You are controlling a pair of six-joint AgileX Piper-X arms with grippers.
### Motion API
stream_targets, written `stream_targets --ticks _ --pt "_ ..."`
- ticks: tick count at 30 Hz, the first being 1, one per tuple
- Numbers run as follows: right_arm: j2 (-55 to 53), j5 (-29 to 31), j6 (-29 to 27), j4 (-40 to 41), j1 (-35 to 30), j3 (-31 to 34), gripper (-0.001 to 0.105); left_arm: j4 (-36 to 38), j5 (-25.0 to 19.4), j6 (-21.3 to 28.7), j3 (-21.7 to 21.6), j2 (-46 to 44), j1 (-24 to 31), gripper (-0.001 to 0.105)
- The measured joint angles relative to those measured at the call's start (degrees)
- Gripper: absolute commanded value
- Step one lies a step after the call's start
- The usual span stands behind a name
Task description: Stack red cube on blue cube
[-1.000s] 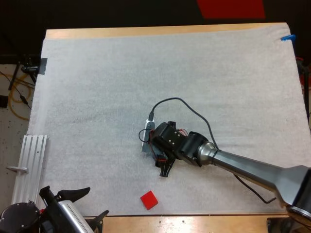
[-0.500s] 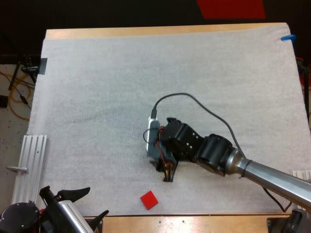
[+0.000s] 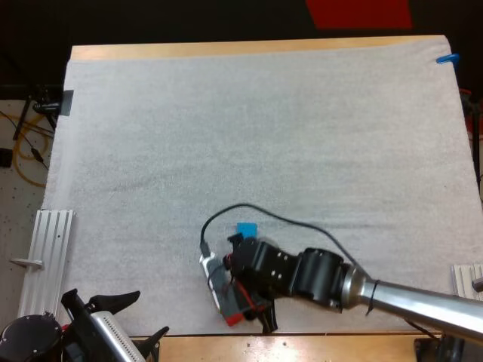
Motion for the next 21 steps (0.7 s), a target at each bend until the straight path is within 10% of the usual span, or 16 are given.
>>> stream_targets --ticks 21 --pt "9.59 -0.03 -1.49 2.05 1.71 0.0 0.061 0.0 0.0 1.19 0.0 0.0 0.0 0.063"
